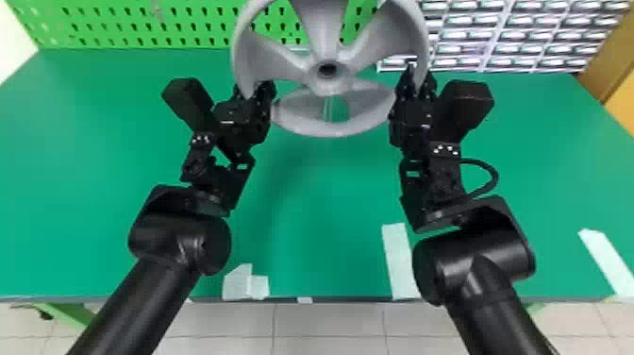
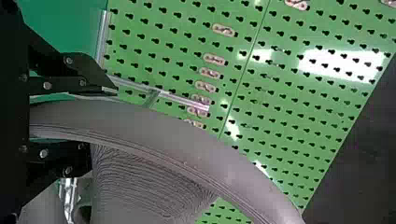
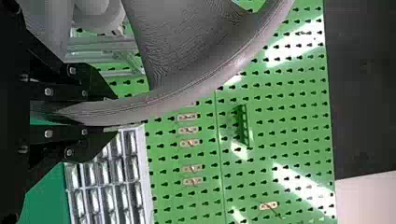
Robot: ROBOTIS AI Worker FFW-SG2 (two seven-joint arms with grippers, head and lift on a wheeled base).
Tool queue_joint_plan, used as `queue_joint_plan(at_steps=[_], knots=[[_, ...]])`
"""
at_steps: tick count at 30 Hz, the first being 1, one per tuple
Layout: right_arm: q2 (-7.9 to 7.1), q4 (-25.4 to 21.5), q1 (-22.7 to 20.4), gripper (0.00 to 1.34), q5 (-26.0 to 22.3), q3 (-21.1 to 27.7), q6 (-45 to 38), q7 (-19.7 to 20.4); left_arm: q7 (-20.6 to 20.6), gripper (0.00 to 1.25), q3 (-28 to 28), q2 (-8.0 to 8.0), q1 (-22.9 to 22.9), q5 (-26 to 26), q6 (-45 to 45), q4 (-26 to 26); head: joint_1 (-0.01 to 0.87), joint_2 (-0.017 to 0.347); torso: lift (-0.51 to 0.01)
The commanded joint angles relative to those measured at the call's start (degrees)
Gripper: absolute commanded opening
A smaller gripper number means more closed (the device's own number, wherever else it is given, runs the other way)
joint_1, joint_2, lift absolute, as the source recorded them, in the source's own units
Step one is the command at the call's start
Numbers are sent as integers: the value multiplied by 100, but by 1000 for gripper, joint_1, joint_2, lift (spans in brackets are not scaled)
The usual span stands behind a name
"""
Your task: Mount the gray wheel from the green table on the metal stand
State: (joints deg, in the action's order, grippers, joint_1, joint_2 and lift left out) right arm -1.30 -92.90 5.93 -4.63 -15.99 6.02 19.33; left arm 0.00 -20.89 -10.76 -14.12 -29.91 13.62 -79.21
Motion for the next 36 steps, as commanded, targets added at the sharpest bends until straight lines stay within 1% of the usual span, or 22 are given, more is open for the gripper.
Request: queue_joint_plan(at_steps=[1, 13, 36], knots=[[7, 18, 22, 170, -3, 17, -39, 1, 0, 379, -11, 12, -47, 12, -8, 63, 867, 52, -100], [7, 88, 75, 170, 15, 43, -75, 1, 0, 379, -11, 30, -109, 21, -8, 178, 867, 52, -100], [7, 299, 224, 170, -20, -36, -127, 1, 0, 379, 164, 30, -144, 117, -8, 248, 867, 52, -100]])
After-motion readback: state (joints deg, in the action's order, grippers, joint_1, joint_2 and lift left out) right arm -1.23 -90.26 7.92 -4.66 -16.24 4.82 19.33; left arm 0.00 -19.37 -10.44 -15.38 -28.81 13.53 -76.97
